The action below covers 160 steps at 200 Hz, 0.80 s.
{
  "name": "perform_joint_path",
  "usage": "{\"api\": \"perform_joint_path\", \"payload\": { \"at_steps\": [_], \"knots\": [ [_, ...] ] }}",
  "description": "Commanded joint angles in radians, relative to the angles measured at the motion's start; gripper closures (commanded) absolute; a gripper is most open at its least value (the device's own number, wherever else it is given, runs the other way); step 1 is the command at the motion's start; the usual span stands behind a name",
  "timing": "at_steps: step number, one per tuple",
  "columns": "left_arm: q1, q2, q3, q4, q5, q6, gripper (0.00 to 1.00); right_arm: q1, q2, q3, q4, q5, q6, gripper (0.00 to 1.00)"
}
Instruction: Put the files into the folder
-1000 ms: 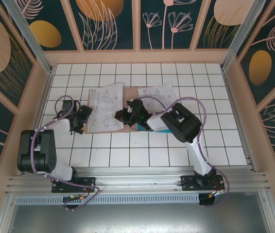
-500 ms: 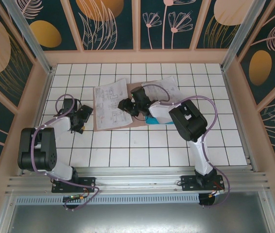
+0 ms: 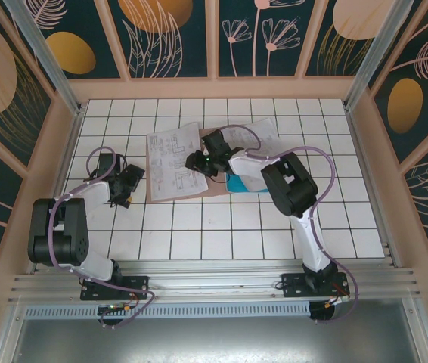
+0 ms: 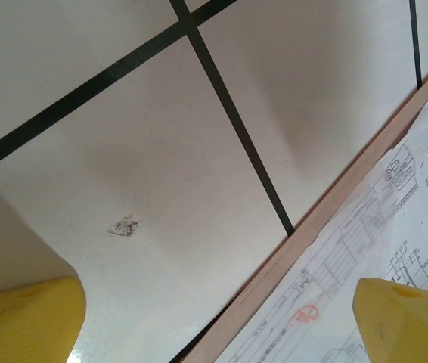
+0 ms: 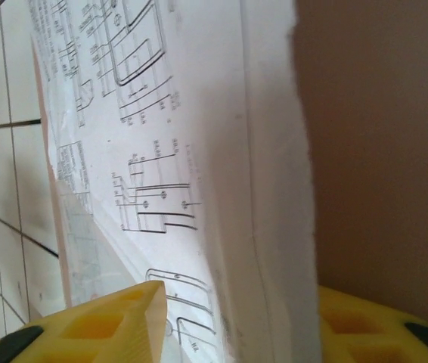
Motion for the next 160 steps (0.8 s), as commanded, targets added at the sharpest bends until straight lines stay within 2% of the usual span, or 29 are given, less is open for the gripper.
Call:
{"api": "perform_joint_path", "payload": {
  "at_steps": [1, 45, 61, 81, 107, 117, 133, 160],
  "knots": [
    [-0.094, 0.087, -0.026, 0.107, 0.267, -0.062, 0.09, -0.024, 0.028, 0.006, -0.023, 0.015, -0.045, 0.63],
    [-0.132, 0.071, -0.004, 0.119, 0.277, -0.094, 0.1, -0.025, 0.024, 0.001, -0.019, 0.014, -0.062, 0.63],
    [-0.142, 0.068, 0.006, 0.123, 0.277, -0.099, 0.11, -0.025, 0.009, -0.017, -0.005, 0.025, -0.061, 0.67],
    [-0.153, 0.076, 0.009, 0.136, 0.279, -0.108, 0.13, -0.026, 0.005, -0.016, -0.013, 0.037, -0.07, 0.68],
    [-0.159, 0.096, 0.001, 0.155, 0.279, -0.112, 0.15, -0.025, 0.003, -0.022, -0.006, 0.034, -0.069, 0.89],
    [-0.159, 0.105, -0.003, 0.158, 0.276, -0.108, 0.15, -0.025, 0.005, -0.025, 0.0, 0.029, -0.064, 0.94],
    [-0.16, 0.115, -0.013, 0.156, 0.27, -0.1, 0.15, -0.024, 0.006, -0.03, 0.007, 0.023, -0.057, 1.0],
    [-0.16, 0.123, -0.037, 0.181, 0.277, -0.107, 0.16, -0.022, 0.003, -0.05, 0.031, 0.013, -0.037, 1.0]
  ]
}}
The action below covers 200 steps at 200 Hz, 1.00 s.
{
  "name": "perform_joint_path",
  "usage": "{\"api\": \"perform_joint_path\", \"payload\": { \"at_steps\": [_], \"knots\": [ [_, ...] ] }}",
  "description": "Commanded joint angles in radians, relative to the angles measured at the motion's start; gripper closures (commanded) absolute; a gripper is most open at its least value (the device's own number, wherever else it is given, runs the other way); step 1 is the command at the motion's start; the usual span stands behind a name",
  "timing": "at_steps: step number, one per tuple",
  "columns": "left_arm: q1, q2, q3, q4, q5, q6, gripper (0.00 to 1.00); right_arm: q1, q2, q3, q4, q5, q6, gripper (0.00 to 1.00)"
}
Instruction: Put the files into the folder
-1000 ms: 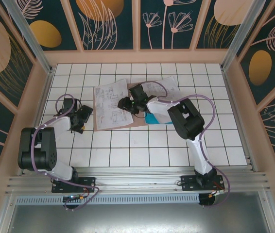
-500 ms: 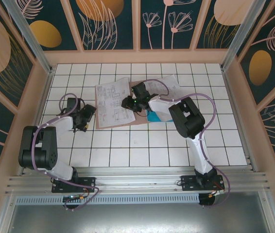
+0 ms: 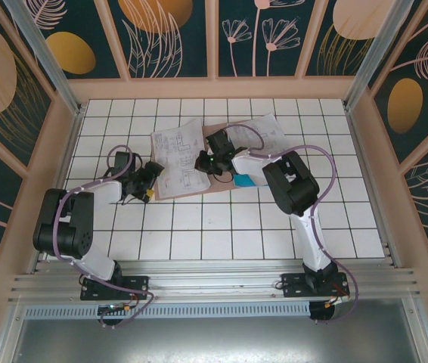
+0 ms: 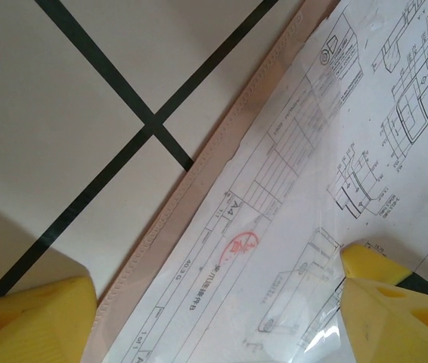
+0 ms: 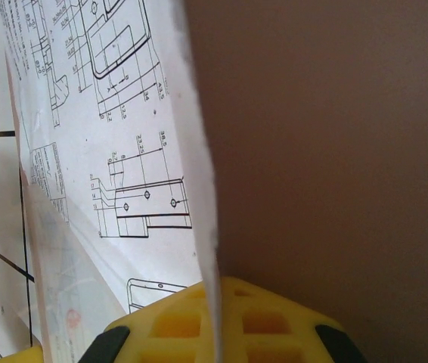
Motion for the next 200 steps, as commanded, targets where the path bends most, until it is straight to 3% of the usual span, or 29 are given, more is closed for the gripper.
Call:
{"api": "perform_joint_path", "payload": {
  "at_steps": [1, 97, 200],
  "knots": [
    [-0.032, 0.058, -0.043, 0.02, 0.122, -0.036, 0.16, 0.001, 0.0, -0.03, 0.028, -0.01, 0.015, 1.0],
    [-0.05, 0.067, -0.053, 0.073, 0.14, -0.063, 0.17, 0.021, 0.002, -0.079, 0.135, -0.067, 0.124, 1.0],
    [-0.06, 0.082, -0.032, 0.084, 0.144, -0.067, 0.18, 0.046, 0.002, -0.032, 0.029, -0.034, 0.107, 1.0]
  ]
}}
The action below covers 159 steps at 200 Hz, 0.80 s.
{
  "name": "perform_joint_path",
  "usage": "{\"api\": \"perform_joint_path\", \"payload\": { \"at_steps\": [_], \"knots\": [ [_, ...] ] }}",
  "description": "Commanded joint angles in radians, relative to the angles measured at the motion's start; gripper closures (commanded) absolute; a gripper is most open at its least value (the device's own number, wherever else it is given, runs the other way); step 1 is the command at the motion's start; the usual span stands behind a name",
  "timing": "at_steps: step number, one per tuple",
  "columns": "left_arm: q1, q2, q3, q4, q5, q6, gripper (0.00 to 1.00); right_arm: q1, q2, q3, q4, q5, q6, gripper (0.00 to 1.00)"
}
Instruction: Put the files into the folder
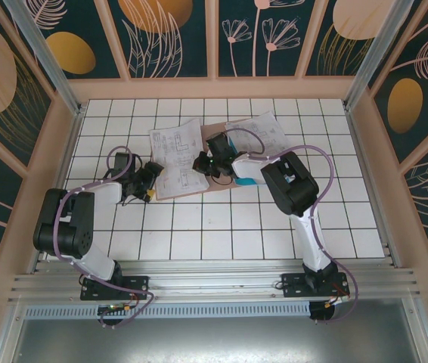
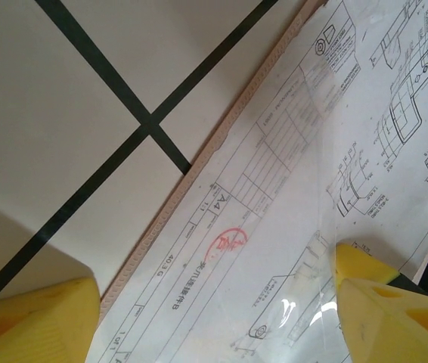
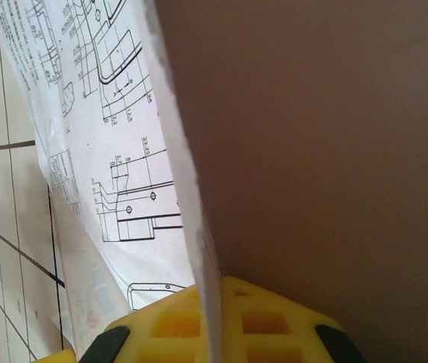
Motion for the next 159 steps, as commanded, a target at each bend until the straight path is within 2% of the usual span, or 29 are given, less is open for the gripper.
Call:
{"api": "perform_joint_path", "payload": {
  "at_steps": [1, 47, 85, 130, 159],
  "knots": [
    [-0.06, 0.077, -0.013, 0.039, 0.134, -0.033, 0.18, 0.034, 0.002, 0.021, -0.088, -0.009, 0.01, 1.0],
    [-0.062, -0.004, 0.04, -0.078, 0.059, 0.004, 0.17, 0.034, -0.014, 0.014, -0.126, 0.022, 0.019, 1.0],
    [-0.087, -0.055, 0.097, -0.148, 0.044, 0.012, 0.17, 0.033, -0.034, 0.008, -0.146, 0.048, 0.022, 1.0],
    [-0.148, -0.016, 0.152, -0.145, 0.021, -0.004, 0.17, 0.031, -0.051, -0.016, -0.166, 0.072, 0.022, 1.0],
    [-0.178, 0.059, 0.164, -0.097, 0.031, -0.018, 0.18, 0.029, -0.056, -0.025, -0.168, 0.074, 0.02, 0.94]
  ]
}}
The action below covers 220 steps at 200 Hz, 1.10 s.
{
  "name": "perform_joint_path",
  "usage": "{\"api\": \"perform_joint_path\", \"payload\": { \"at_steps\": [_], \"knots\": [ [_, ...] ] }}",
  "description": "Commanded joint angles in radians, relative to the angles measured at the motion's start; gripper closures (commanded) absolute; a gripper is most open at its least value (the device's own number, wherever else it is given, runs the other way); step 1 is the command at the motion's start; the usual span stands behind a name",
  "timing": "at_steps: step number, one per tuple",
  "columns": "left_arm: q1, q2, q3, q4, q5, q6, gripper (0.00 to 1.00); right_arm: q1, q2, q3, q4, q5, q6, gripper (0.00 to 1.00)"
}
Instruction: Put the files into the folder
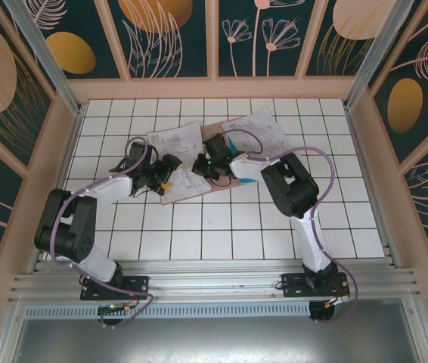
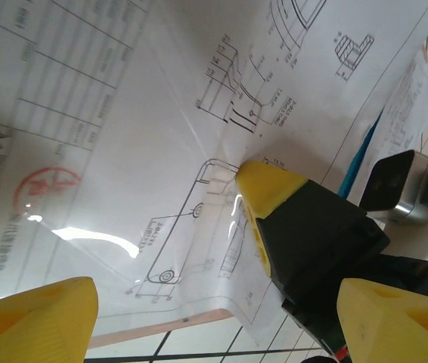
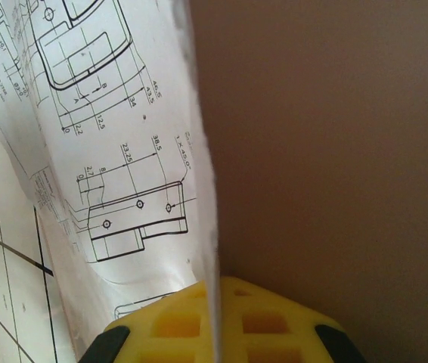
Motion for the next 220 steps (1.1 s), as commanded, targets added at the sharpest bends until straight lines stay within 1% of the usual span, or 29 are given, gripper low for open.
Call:
{"api": "perform_joint_path", "payload": {
  "at_steps": [1, 17, 25, 39, 64, 84, 100, 131, 143, 149, 164, 188, 220],
  "knots": [
    [-0.023, 0.069, 0.018, 0.017, 0.003, -0.017, 0.18, 0.007, -0.035, -0.032, -0.082, 0.036, 0.007, 0.94],
    [-0.029, 0.095, 0.016, 0.038, -0.004, -0.018, 0.18, 0.007, -0.04, -0.034, -0.085, 0.041, 0.005, 0.9],
    [-0.028, 0.131, 0.017, 0.035, -0.021, -0.008, 0.18, 0.007, -0.042, -0.033, -0.089, 0.046, 0.006, 0.87],
    [-0.029, 0.14, 0.023, -0.004, -0.06, 0.025, 0.19, 0.005, -0.05, -0.036, -0.102, 0.062, 0.006, 0.79],
    [-0.028, 0.132, 0.002, -0.06, -0.102, 0.07, 0.19, -0.01, -0.083, -0.056, -0.112, 0.105, 0.007, 0.61],
    [-0.029, 0.127, -0.033, -0.079, -0.112, 0.095, 0.19, -0.027, -0.121, -0.07, -0.116, 0.137, 0.002, 0.52],
    [-0.028, 0.117, -0.061, -0.087, -0.123, 0.109, 0.19, -0.039, -0.16, -0.071, -0.136, 0.17, -0.005, 0.47],
    [-0.029, 0.107, -0.065, -0.139, -0.152, 0.168, 0.19, -0.052, -0.245, -0.093, -0.189, 0.249, -0.014, 0.4],
    [-0.028, 0.107, -0.054, -0.164, -0.165, 0.197, 0.19, -0.054, -0.276, -0.122, -0.19, 0.264, -0.016, 0.4],
    [-0.028, 0.082, -0.051, -0.173, -0.168, 0.209, 0.19, -0.054, -0.29, -0.141, -0.181, 0.262, -0.017, 0.39],
    [-0.028, 0.078, -0.042, -0.188, -0.172, 0.231, 0.19, -0.055, -0.302, -0.187, -0.159, 0.232, -0.012, 0.39],
    [-0.029, 0.082, -0.034, -0.203, -0.18, 0.251, 0.19, -0.053, -0.304, -0.283, -0.08, 0.159, 0.042, 0.43],
    [-0.028, 0.085, -0.019, -0.218, -0.183, 0.272, 0.19, -0.054, -0.292, -0.325, -0.051, 0.143, 0.072, 0.44]
  ]
}}
